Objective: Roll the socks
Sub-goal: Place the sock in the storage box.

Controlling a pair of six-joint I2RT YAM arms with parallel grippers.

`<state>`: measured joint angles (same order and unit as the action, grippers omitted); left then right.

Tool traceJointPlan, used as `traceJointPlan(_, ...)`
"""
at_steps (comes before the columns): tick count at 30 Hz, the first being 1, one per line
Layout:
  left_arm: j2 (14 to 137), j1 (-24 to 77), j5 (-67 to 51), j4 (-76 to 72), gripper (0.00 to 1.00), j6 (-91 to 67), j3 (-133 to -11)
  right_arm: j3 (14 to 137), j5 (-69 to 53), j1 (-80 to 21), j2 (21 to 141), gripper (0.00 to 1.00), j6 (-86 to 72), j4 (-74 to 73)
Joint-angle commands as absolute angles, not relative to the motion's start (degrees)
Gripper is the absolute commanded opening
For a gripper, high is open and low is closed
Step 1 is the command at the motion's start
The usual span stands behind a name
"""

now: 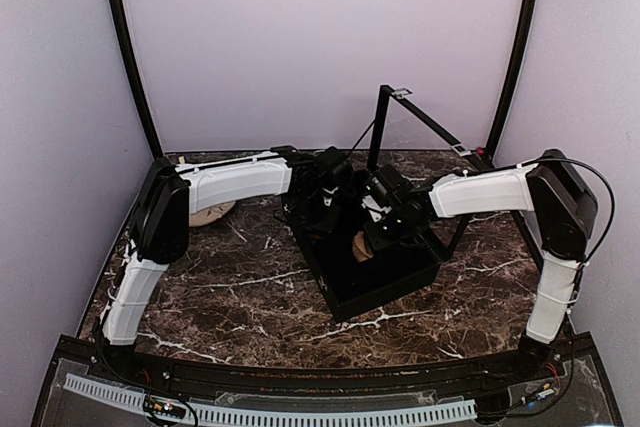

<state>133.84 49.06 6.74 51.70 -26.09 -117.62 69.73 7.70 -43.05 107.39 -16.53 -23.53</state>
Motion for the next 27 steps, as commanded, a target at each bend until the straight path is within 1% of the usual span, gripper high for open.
traceJointPlan(1, 137.0, 49.3, 8.2, 66.0, 0.39, -28.3, -116.6, 70.8, 11.1, -42.3, 108.3, 0.03, -14.3, -27.8)
traceJointPlan(3, 135.8, 49.1, 9.6, 66.2, 0.42, -28.8, -118.2, 71.1, 11.2, -42.3, 108.1, 0.05, -14.1, -28.0)
traceJointPlan(5, 134.7, 49.1, 10.5, 66.4, 0.46, -29.1, -120.3, 71.1, 11.4, -42.3, 107.9, 0.09, -14.0, -28.2)
traceJointPlan(7, 133.7, 49.1, 10.9, 66.0, 0.47, -29.6, -121.7, 71.4, 11.7, -42.3, 107.6, 0.19, -13.9, -28.3)
traceJointPlan(11, 130.5, 49.1, 11.8, 63.5, 0.47, -30.1, -122.3, 72.9, 12.3, -42.3, 107.3, 0.27, -13.2, -29.3)
traceJointPlan(18, 125.2, 49.1, 13.5, 58.5, 0.48, -29.6, -122.5, 77.2, 12.5, -42.3, 106.1, 0.30, -12.9, -31.2)
traceJointPlan(27, 121.9, 49.2, 14.6, 54.8, 0.49, -27.7, -123.6, 80.6, 13.5, -42.9, 106.0, 0.33, -12.6, -32.5)
